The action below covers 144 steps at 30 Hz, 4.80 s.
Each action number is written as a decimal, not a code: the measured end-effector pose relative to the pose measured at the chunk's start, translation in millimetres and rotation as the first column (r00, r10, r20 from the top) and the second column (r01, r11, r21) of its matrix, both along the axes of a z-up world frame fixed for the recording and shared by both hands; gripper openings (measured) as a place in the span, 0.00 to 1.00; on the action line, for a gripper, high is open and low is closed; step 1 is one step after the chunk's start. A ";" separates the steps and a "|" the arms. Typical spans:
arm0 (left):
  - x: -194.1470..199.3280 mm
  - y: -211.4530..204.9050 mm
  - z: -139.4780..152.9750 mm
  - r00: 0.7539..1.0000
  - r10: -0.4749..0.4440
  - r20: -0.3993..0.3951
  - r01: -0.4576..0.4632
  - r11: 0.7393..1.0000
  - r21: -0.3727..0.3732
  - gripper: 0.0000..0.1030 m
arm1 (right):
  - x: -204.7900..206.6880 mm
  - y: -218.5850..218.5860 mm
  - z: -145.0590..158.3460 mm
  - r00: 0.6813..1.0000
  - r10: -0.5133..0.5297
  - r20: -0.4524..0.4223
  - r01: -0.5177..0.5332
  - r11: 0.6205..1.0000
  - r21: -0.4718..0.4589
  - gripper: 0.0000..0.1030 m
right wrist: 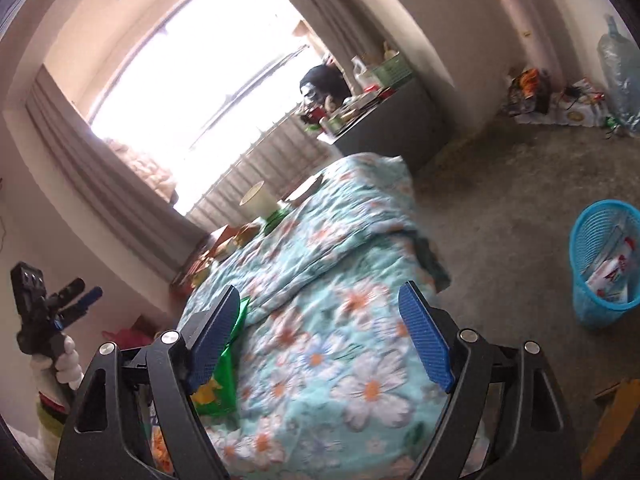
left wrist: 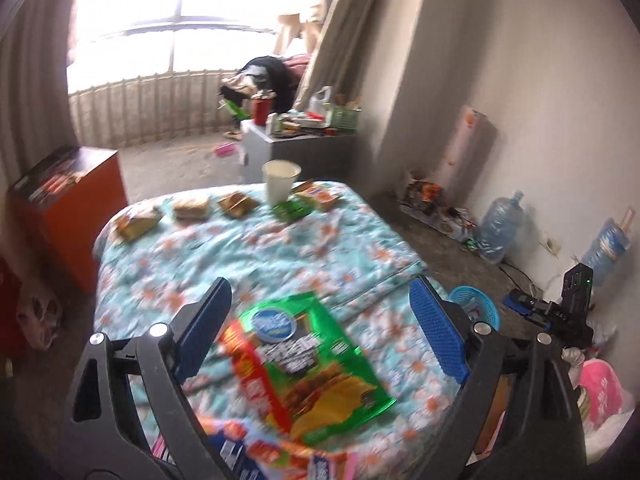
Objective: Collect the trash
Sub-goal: 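Move both grippers back to the bed toward the green chip bag, then grasp the green chip bag with the right gripper while the left grasps the pink packet, then carry the green chip bag and pink packet over the wastebasket, then open the right gripper to drop the green chip bag into the wastebasket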
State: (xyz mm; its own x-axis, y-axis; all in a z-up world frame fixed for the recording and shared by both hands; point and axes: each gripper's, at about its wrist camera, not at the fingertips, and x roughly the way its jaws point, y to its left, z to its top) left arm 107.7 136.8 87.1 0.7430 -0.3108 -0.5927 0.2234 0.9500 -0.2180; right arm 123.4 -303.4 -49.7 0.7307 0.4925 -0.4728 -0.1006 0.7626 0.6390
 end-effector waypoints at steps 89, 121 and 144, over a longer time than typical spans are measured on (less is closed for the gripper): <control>-4.2 -160.0 -38.2 0.918 -0.391 0.060 0.391 0.920 0.012 0.00 | -49.2 -49.3 27.2 0.968 -0.251 -0.012 0.251 0.962 0.111 0.15; 105.0 -420.2 -92.1 0.729 -0.680 -0.079 0.684 0.722 0.103 0.00 | 17.9 -346.5 -229.9 0.602 -0.733 -0.315 0.778 0.627 0.027 0.15; 132.6 -647.3 -188.5 0.538 -0.791 -0.291 0.838 0.539 0.083 0.00 | -106.1 -345.5 -274.1 0.257 -0.880 -0.400 0.959 0.284 -0.009 0.48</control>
State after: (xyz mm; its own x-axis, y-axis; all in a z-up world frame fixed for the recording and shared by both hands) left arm 240.3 -510.5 -101.4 0.0856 -0.5843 -0.8070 0.8965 0.3986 -0.1935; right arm 17.3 -648.9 -323.8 0.6025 -0.3231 -0.7298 0.7829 0.0619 0.6190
